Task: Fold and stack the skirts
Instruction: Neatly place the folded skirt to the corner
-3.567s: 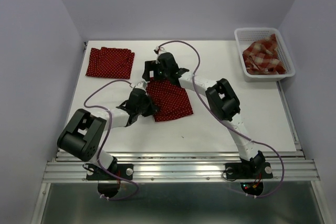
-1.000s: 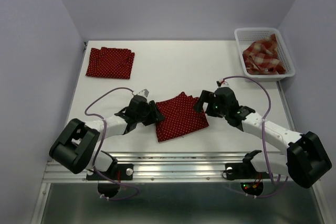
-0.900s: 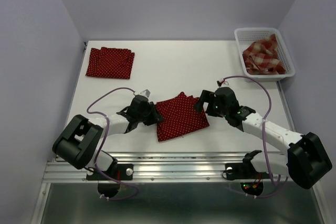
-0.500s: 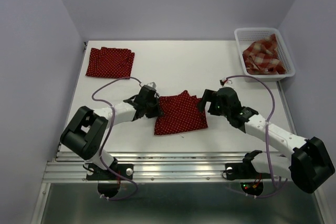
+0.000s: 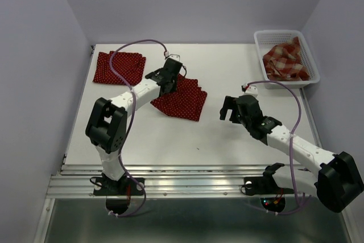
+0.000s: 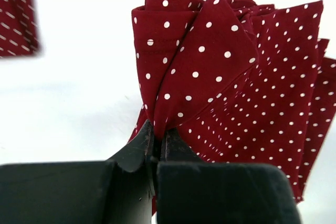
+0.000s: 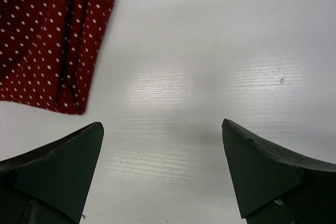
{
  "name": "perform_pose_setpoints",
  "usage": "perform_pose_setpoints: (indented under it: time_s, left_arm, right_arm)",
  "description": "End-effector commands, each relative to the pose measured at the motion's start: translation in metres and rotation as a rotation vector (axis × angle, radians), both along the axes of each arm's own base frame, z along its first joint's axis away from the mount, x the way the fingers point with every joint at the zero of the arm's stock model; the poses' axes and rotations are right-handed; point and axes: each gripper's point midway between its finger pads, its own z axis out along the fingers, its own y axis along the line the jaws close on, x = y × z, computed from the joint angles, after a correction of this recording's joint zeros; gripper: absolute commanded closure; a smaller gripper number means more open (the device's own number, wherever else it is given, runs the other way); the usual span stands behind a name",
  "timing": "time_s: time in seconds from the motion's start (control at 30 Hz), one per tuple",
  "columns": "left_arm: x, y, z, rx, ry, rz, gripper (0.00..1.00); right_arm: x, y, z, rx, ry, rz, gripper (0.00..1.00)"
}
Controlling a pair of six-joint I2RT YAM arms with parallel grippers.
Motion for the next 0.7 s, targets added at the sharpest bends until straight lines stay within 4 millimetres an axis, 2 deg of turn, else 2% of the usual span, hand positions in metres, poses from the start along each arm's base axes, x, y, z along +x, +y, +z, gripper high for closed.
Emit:
perform_pose_setpoints:
  time_s: [0.0, 0.03, 0.07, 0.17, 0.2, 0.3, 0.47, 0.67]
  left_arm:
    - [0.03, 0.046, 0.026, 0.269, -0.036, -0.01, 1.0]
    - [0.037, 0.049, 0.028, 0.282, -0.041, -0.019, 1.0]
    - [0.044, 0.062, 0.031, 0.308, -0.041, -0.01, 1.0]
    - [0.067, 0.078, 0.045, 0.345, -0.062, -0.018, 1.0]
    - [0.079, 0.09, 0.054, 0.346, -0.076, 0.002, 1.0]
    - [0.096, 0.11, 0.065, 0.382, -0.079, -0.008, 1.0]
    - [0.112, 0.132, 0.075, 0.491, -0.1, -0.031, 1.0]
    - [0.127, 0.154, 0.09, 0.507, -0.102, 0.022, 1.0]
  right_arm:
    - [0.01, -0.007, 0.012, -0.047, -0.047, -0.035, 0.0]
    - [0.01, -0.007, 0.012, -0.049, -0.046, -0.035, 0.0]
    - [0.011, -0.008, 0.012, -0.055, -0.047, -0.04, 0.0]
    - [0.012, -0.013, 0.01, -0.076, -0.049, -0.061, 0.0]
    - [0.012, -0.014, 0.01, -0.082, -0.052, -0.065, 0.0]
    - [0.012, -0.018, 0.006, -0.098, -0.046, -0.074, 0.0]
    - [0.012, -0.021, 0.0, -0.121, -0.035, -0.085, 0.0]
    - [0.012, -0.022, -0.003, -0.13, -0.027, -0.083, 0.0]
